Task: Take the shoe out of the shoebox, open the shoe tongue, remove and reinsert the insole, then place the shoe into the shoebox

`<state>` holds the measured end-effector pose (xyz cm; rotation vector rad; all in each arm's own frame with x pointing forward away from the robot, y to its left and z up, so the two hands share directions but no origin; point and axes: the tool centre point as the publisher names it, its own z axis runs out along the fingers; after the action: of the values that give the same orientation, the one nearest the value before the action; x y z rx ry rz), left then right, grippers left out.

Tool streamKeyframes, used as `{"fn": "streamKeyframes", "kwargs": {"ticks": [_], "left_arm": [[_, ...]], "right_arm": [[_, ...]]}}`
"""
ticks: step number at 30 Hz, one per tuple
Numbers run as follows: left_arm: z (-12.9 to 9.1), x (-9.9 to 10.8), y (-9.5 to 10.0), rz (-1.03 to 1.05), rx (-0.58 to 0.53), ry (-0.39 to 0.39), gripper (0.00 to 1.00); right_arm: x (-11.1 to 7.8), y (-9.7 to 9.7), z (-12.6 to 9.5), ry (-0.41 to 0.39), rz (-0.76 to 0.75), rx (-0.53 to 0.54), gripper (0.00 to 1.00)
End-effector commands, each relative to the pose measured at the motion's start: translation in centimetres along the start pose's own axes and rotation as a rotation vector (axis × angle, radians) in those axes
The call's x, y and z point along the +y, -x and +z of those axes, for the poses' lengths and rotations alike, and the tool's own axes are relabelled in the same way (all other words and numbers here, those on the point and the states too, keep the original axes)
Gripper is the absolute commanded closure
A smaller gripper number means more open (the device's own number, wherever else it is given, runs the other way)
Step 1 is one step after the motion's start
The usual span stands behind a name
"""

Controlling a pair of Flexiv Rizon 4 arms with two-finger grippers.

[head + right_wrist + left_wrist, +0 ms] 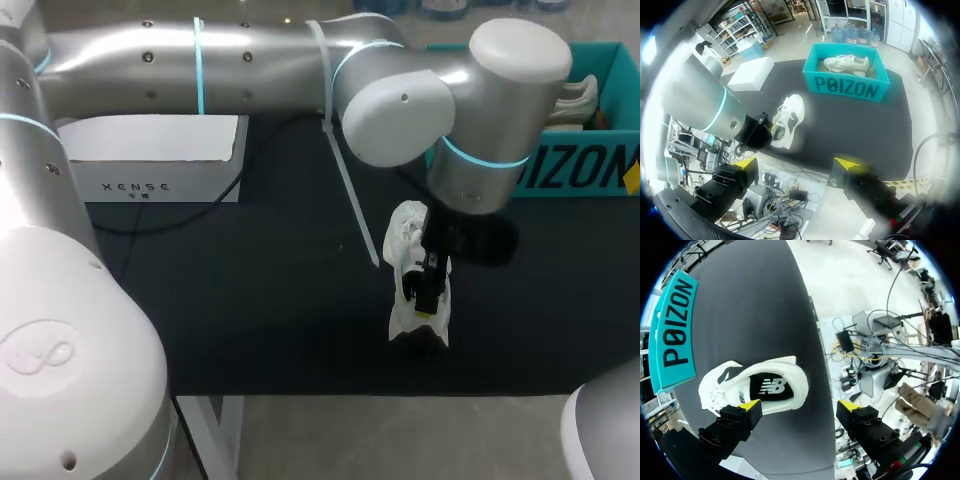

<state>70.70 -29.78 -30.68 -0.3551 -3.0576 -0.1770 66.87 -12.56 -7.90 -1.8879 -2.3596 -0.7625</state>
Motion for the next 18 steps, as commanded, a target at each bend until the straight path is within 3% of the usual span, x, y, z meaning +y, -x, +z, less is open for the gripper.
{"fn": "streamKeyframes", "kwargs": {"ticks": [1,6,18], "left_arm": [[0.9,1.0,-1.0,-0.009,0.000,-0.029,0.00],[1.8,0.6,-1.8,-0.020,0.002,-0.022,0.00],[4.2,-0.7,-1.0,-0.019,-0.037,-0.023,0.00]], "right_arm": [[0.3,0.0,0.0,-0.007,0.001,0.000,0.00],[0.3,0.0,0.0,-0.007,0.001,0.000,0.00],[0.3,0.0,0.0,-0.007,0.001,0.000,0.00]]}}
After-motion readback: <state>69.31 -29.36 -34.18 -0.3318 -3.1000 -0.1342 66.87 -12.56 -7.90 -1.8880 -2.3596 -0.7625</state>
